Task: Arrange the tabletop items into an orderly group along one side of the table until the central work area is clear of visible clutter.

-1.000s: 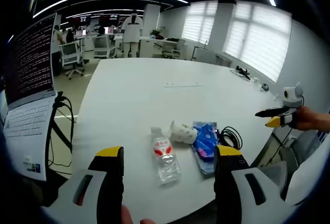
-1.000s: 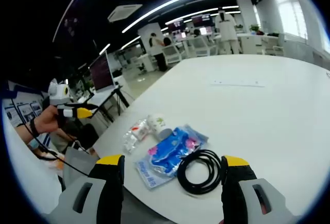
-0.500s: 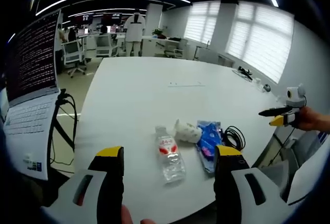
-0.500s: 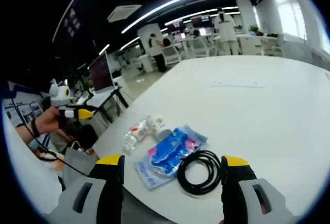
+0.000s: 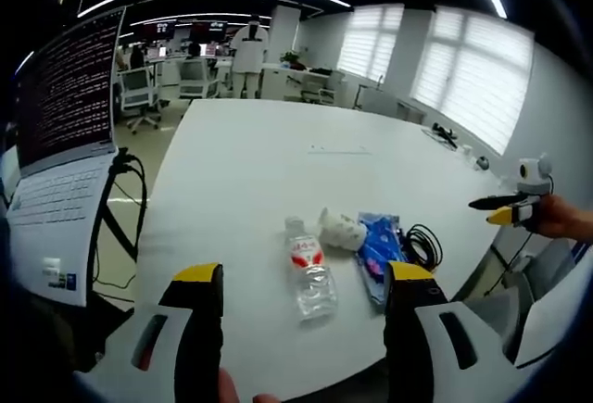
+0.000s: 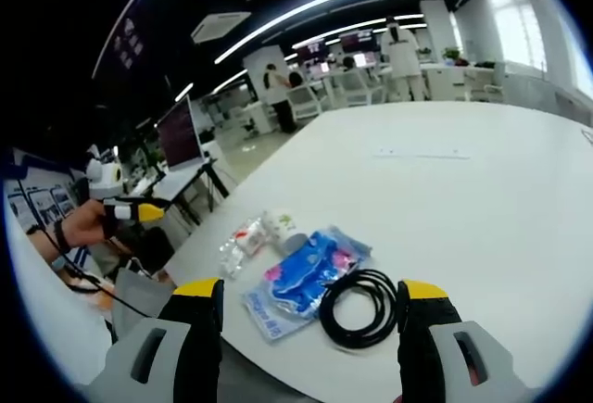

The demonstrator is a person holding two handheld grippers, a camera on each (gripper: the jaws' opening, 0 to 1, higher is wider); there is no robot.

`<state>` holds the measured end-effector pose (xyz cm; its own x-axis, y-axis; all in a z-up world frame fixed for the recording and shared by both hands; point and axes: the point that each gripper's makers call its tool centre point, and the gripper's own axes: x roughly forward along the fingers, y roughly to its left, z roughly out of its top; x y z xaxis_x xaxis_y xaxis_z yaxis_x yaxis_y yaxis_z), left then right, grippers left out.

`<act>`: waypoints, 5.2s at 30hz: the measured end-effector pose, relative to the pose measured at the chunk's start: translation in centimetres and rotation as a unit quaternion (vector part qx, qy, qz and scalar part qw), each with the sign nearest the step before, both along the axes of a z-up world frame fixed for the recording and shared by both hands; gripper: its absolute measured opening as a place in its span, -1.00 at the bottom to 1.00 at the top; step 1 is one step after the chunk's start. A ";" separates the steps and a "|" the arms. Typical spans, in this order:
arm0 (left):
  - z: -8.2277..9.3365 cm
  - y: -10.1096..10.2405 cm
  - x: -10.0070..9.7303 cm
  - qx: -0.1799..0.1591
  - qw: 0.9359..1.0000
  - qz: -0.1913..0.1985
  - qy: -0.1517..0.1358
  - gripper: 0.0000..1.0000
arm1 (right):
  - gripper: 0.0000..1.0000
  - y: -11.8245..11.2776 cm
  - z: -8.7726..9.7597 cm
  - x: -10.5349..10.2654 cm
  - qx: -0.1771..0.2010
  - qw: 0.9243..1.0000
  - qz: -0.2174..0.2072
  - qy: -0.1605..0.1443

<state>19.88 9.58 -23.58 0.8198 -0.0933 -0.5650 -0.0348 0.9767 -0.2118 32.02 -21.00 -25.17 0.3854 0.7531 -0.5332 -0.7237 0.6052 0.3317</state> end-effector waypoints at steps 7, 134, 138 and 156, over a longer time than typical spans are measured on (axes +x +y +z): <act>0.2 -0.4 0.0 -0.004 1.000 -0.004 -0.004 0.41 | 0.56 -0.3 0.3 -0.3 0.004 1.000 -0.009 -0.001; -15.8 -1.3 4.7 -0.051 0.985 0.085 0.144 -0.22 | 0.54 -0.7 -1.3 -2.6 0.013 1.000 -0.022 0.015; -15.9 -1.0 4.1 -0.054 0.984 0.093 0.145 -0.22 | 0.54 -0.3 -1.6 -2.4 0.014 1.000 -0.016 0.016; -15.8 -0.8 0.9 -0.059 0.979 0.106 0.162 -0.21 | 0.53 0.2 -1.2 -3.0 0.016 1.000 -0.010 0.014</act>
<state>20.80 8.74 -39.38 0.6070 -0.0206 -0.7944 -0.3185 0.9096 -0.2669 29.04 -20.76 -26.39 0.3856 0.7624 -0.5197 -0.7016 0.6080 0.3715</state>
